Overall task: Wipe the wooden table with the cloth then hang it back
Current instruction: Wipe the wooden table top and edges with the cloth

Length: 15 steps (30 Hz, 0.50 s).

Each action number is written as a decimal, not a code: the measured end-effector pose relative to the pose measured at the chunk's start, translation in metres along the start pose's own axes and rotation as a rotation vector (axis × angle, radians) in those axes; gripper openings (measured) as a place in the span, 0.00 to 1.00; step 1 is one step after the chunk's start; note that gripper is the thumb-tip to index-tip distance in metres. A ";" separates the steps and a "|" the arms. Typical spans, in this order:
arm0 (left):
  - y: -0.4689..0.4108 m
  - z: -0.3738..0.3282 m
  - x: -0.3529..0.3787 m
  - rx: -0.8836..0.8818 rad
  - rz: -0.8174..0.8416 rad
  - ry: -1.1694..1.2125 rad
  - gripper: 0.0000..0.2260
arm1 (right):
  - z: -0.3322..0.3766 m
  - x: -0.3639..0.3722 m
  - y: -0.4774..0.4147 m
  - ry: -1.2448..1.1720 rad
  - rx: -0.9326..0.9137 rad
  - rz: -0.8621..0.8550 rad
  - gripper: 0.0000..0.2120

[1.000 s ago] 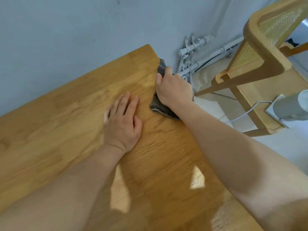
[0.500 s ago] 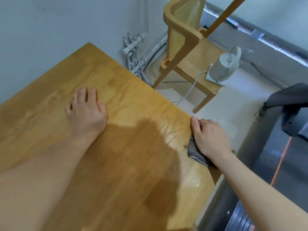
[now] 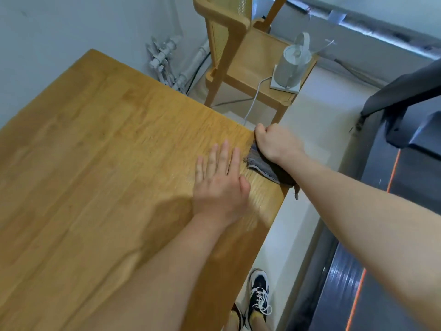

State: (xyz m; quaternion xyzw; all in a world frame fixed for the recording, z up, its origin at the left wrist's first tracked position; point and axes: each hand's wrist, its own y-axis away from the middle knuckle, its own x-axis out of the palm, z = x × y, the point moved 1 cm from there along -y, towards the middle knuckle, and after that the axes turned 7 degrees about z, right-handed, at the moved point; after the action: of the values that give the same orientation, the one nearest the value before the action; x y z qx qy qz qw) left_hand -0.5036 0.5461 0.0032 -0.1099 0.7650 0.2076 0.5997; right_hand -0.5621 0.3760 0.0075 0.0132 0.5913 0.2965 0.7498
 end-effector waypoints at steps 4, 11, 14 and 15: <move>0.037 -0.009 0.020 0.066 -0.064 -0.023 0.24 | -0.024 -0.003 0.013 -0.100 0.019 0.073 0.26; 0.046 -0.014 0.011 -0.004 -0.024 -0.021 0.27 | -0.050 0.069 0.106 -1.066 0.452 -0.190 0.28; 0.046 -0.014 0.010 -0.016 -0.033 -0.046 0.26 | -0.025 0.091 0.137 -1.215 0.460 -0.188 0.30; 0.046 -0.015 0.010 -0.011 -0.049 -0.051 0.26 | -0.020 0.100 0.150 -1.199 0.410 -0.191 0.30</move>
State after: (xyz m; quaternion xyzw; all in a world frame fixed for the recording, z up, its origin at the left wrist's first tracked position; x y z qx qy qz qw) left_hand -0.5383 0.5814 0.0053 -0.1266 0.7454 0.1995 0.6233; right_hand -0.6314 0.5389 -0.0307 0.2671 0.1128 0.0502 0.9557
